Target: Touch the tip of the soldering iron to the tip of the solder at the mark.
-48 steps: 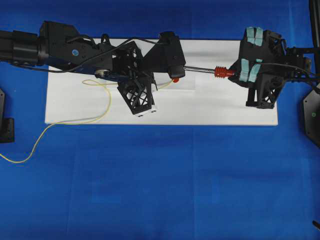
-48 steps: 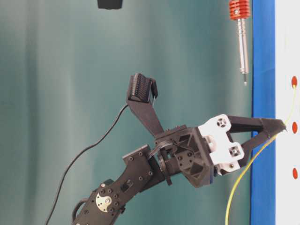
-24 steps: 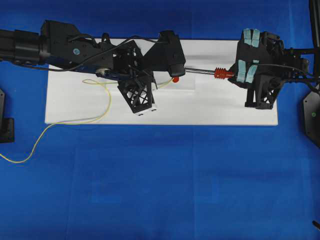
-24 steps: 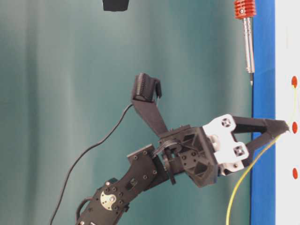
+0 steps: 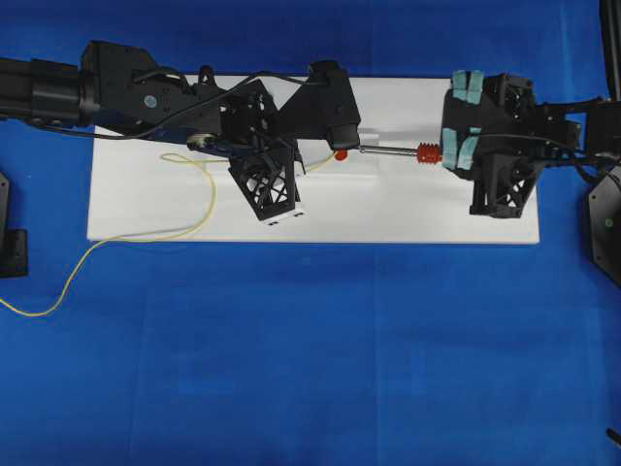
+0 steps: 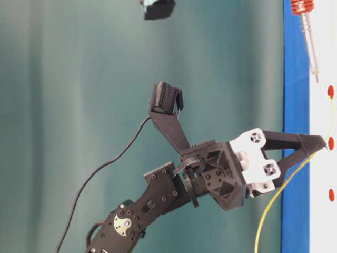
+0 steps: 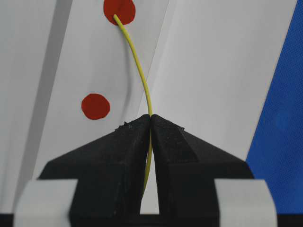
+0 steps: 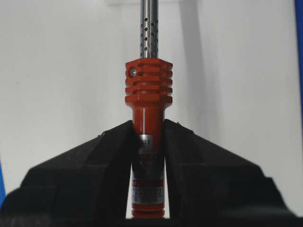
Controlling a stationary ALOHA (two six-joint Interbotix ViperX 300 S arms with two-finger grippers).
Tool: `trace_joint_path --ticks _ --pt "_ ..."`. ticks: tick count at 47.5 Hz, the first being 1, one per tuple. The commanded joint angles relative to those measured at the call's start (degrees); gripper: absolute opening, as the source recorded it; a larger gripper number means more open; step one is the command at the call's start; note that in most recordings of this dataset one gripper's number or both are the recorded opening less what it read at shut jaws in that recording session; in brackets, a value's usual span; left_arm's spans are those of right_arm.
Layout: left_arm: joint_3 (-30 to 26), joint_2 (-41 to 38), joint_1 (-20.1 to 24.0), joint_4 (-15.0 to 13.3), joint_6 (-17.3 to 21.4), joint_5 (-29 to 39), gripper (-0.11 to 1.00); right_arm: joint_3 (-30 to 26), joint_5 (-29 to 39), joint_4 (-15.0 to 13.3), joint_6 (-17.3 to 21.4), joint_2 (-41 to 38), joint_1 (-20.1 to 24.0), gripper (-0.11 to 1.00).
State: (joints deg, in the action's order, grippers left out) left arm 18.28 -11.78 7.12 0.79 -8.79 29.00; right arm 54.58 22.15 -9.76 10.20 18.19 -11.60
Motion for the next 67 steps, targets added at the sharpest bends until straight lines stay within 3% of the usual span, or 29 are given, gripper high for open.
trace_joint_path --ticks 1,67 --pt "-1.5 1.0 0.0 0.0 -0.1 -0.2 0.01 -1.2 -0.6 0.1 0.1 -0.3 0.4 0.06" --pt "-1.9 0.8 -0.4 0.0 0.1 -0.2 0.01 -2.4 -2.4 -0.2 0.0 -2.9 0.6 0.06"
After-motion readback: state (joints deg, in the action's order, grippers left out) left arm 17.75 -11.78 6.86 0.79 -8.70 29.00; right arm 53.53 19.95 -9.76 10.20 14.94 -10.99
